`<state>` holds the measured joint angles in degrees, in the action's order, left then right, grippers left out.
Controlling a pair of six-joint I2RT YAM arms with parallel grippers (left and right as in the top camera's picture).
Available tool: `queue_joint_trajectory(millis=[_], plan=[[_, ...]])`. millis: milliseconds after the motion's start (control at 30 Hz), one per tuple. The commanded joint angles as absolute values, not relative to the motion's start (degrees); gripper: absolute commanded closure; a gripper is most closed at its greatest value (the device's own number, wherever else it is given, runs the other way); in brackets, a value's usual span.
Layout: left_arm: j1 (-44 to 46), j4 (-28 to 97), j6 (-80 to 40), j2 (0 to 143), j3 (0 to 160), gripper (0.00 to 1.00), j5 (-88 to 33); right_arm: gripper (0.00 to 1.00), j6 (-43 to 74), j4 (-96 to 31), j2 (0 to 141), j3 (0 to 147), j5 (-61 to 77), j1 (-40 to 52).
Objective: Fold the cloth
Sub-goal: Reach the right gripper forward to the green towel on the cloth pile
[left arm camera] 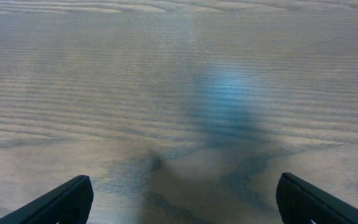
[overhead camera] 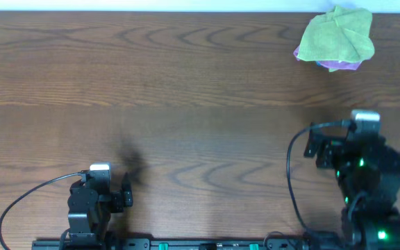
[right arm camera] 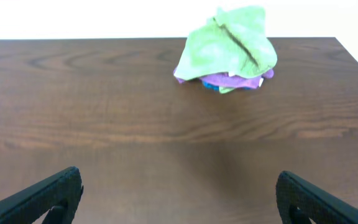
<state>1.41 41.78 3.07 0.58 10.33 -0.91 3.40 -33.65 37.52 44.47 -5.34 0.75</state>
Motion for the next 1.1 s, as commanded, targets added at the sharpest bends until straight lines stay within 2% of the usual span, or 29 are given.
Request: queue_joint_trajectory(millis=[0,367,600,800,1067], plan=[[1.7,42.2,3.7,0.2,9.2,0.05,-1.1,0.01,6.2,-32.9,41.8,47.9,-8.1,0.4],[1.7,42.2,3.7,0.2,9.2,0.04,-1.1,0.01,12.2,-26.4,57.8,52.6,-11.4,-0.7],[1.7,42.2,3.7,0.2,9.2,0.05,-1.1,0.01,12.2,-23.9,70.0,58.8,-12.3,-5.8],[1.7,42.2,3.7,0.2,9.2,0.05,-1.1,0.01,10.3,-24.4,84.0,70.8,-7.0,-11.2],[1.7,42.2,3.7,0.2,9.2,0.05,-1.1,0.01,10.2,-26.8,98.3,86.1,-7.1,-12.2]])
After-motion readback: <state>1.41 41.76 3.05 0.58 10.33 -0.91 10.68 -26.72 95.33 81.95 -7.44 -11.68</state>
